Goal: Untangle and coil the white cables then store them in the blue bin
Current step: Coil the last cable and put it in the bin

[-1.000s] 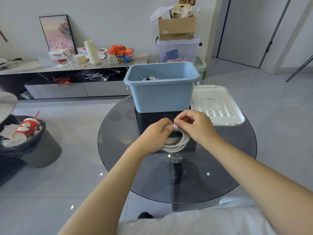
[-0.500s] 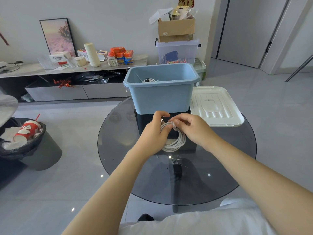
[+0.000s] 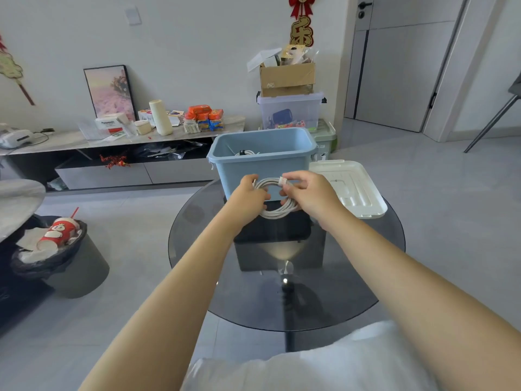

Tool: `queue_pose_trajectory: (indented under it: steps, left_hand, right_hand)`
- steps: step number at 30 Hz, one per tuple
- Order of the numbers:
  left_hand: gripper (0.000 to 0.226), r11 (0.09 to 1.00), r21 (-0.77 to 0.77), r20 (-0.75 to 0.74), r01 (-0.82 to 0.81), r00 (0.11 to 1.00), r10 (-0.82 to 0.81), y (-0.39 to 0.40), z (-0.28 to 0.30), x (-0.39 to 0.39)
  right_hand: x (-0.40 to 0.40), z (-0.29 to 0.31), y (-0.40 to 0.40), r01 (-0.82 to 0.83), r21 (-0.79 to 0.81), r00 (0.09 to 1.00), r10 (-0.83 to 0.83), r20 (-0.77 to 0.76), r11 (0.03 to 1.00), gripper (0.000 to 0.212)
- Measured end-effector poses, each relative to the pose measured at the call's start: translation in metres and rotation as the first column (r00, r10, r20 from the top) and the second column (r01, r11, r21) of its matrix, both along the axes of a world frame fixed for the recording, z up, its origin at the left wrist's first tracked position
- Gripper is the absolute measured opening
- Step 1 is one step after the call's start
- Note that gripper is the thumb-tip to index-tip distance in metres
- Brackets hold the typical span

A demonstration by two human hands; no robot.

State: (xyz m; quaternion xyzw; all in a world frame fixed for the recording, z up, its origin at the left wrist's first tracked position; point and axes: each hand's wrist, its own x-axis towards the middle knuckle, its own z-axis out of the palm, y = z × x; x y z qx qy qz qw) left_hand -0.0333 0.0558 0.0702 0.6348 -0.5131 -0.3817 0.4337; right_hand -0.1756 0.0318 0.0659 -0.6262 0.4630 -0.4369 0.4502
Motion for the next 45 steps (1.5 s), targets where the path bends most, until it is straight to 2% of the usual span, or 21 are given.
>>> queue_pose_trajectory:
  steps: [4,7,8,11,13,15,18,21,24,26,29,31,32,34,36,37,39,41,42,43,45]
  left_hand:
    - [0.037,0.992,-0.124,0.156,-0.003,0.987,0.023,-0.001,0.030,-0.003]
    - [0.014,0.982,-0.186,0.156,-0.042,0.985,0.072,-0.012,0.044,-0.004]
    - [0.012,0.979,-0.198,0.193,-0.039,0.978,0.078,-0.019,0.047,-0.004]
    - [0.024,0.965,-0.255,0.345,-0.062,0.926,0.151,-0.060,0.059,0.000]
    - [0.026,0.960,-0.276,0.364,-0.052,0.918,0.155,-0.095,0.060,0.004]
    - [0.026,0.979,-0.203,0.413,-0.027,0.904,0.111,-0.148,0.054,0.009]
    - [0.023,0.998,-0.053,0.520,0.028,0.854,0.004,-0.225,0.038,0.018]
    - [0.022,0.990,0.115,0.732,0.084,0.666,-0.142,-0.265,0.025,0.023]
    - [0.024,0.945,0.314,0.768,0.090,0.562,-0.309,-0.291,0.014,0.026]
    - [0.020,0.923,0.370,0.732,0.104,0.579,-0.358,-0.305,0.010,0.028]
    - [0.008,0.908,0.399,0.615,0.127,0.697,-0.368,-0.307,0.004,0.027]
    - [0.009,0.889,0.431,0.520,0.153,0.763,-0.383,-0.307,0.002,0.026]
    - [0.013,0.878,0.447,0.502,0.170,0.765,-0.404,-0.306,0.001,0.025]
    - [0.019,0.842,0.504,0.518,0.194,0.713,-0.474,-0.305,0.009,0.022]
    - [0.022,0.829,0.521,0.589,0.201,0.618,-0.520,-0.299,0.018,0.014]
    - [0.024,0.825,0.531,0.615,0.191,0.583,-0.531,-0.297,0.024,0.012]
    - [0.027,0.824,0.543,0.637,0.162,0.560,-0.530,-0.291,0.036,0.007]
    - [0.030,0.842,0.521,0.633,0.140,0.599,-0.491,-0.285,0.051,0.000]
    - [0.035,0.847,0.513,0.617,0.137,0.627,-0.476,-0.280,0.065,-0.007]
    - [0.039,0.858,0.495,0.612,0.138,0.645,-0.457,-0.274,0.074,-0.014]
    - [0.039,0.891,0.432,0.616,0.143,0.674,-0.407,-0.262,0.092,-0.032]
  right_hand:
    - [0.001,0.029,0.001,0.095,-0.112,0.993,-0.103,-0.064,0.989,0.019]
    - [0.002,0.049,-0.005,0.133,-0.177,0.990,-0.140,-0.031,0.975,0.018]
    - [0.003,0.053,-0.010,0.149,-0.197,0.987,-0.159,-0.039,0.969,0.017]
    - [0.009,0.062,-0.051,0.203,-0.245,0.970,-0.229,-0.083,0.948,0.020]
    - [0.012,0.062,-0.089,0.225,-0.270,0.948,-0.275,-0.163,0.936,0.029]
    - [0.017,0.057,-0.145,0.227,-0.271,0.906,-0.305,-0.293,0.936,0.030]
    - [0.026,0.041,-0.228,0.166,-0.239,0.742,-0.281,-0.609,0.957,0.028]
    - [0.034,0.027,-0.270,0.070,-0.193,0.603,-0.196,-0.773,0.979,0.037]
    - [0.044,0.023,-0.290,-0.029,-0.078,0.458,-0.056,-0.887,0.997,0.024]
    - [0.047,0.026,-0.299,-0.038,0.019,0.422,0.033,-0.906,0.999,0.027]
    - [0.050,0.023,-0.302,-0.034,0.115,0.385,0.120,-0.915,0.993,0.033]
    - [0.052,0.024,-0.296,-0.054,0.183,0.325,0.191,-0.926,0.982,0.031]
    - [0.050,0.025,-0.292,-0.072,0.228,0.289,0.239,-0.927,0.971,0.029]
    - [0.051,0.035,-0.289,-0.098,0.368,0.219,0.381,-0.898,0.924,0.026]
    - [0.051,0.039,-0.287,-0.103,0.476,0.186,0.487,-0.853,0.873,0.014]
    - [0.051,0.042,-0.286,-0.088,0.511,0.174,0.518,-0.837,0.855,0.015]
    - [0.050,0.055,-0.280,-0.050,0.540,0.207,0.537,-0.818,0.840,0.027]
    - [0.042,0.069,-0.271,-0.030,0.501,0.303,0.485,-0.820,0.865,0.012]
    - [0.031,0.085,-0.262,-0.042,0.466,0.365,0.448,-0.816,0.884,0.008]
    - [0.024,0.091,-0.254,-0.046,0.425,0.431,0.401,-0.808,0.904,0.022]
    - [0.003,0.103,-0.236,-0.039,0.348,0.586,0.304,-0.751,0.937,0.029]
